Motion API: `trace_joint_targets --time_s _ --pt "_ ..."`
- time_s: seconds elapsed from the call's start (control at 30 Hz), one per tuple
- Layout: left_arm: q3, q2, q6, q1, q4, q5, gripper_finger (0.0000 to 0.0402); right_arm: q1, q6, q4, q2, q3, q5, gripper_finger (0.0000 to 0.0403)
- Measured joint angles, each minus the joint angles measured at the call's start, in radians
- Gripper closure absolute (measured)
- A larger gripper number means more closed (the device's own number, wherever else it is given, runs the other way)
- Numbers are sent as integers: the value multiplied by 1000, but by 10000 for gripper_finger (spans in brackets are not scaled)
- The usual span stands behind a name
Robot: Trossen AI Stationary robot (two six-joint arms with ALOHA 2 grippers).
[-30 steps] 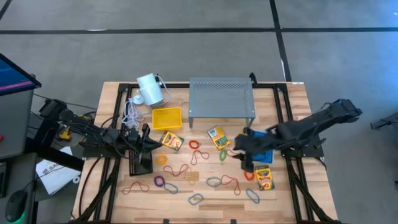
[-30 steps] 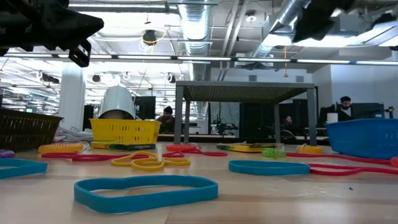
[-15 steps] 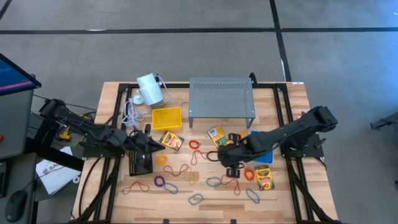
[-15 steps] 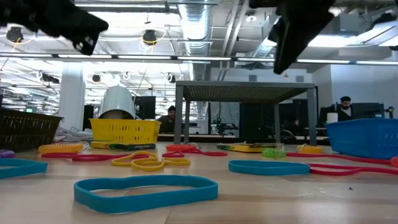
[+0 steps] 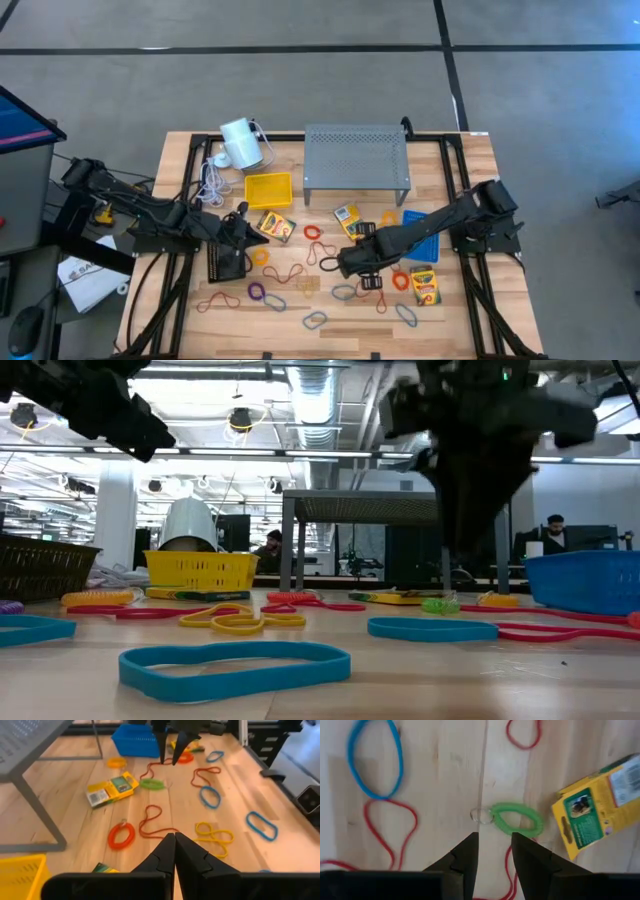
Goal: Pick & Place Office Desk Supplies
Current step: Put the green spring keychain into the blue bin
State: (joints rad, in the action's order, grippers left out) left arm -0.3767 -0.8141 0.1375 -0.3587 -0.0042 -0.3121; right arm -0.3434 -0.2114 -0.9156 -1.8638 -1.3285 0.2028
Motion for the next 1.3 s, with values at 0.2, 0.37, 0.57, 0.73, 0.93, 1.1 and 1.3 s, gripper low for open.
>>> trace_joint_targets --time_s 0.2,0.37,0.57,0.73,0.93,1.1,1.3 --pt "0 -31 -2 16 3 -2 400 -3 89 13 -47 1 5 289" --pt "0 -33 -2 19 4 -2 400 -3 152 24 -67 2 7 289" --pt "0 -33 -2 19 4 -2 400 4 196 53 -90 1 8 289" --pt "0 -32 -2 19 3 -2 400 15 218 72 -89 6 8 289" --pt "0 -32 -2 19 2 -2 400 29 220 74 -89 8 6 289" --pt "0 -32 -2 19 1 -2 400 33 215 79 -89 8 -20 289" --pt "0 -32 -2 19 1 -1 400 33 212 78 -89 8 -45 289"
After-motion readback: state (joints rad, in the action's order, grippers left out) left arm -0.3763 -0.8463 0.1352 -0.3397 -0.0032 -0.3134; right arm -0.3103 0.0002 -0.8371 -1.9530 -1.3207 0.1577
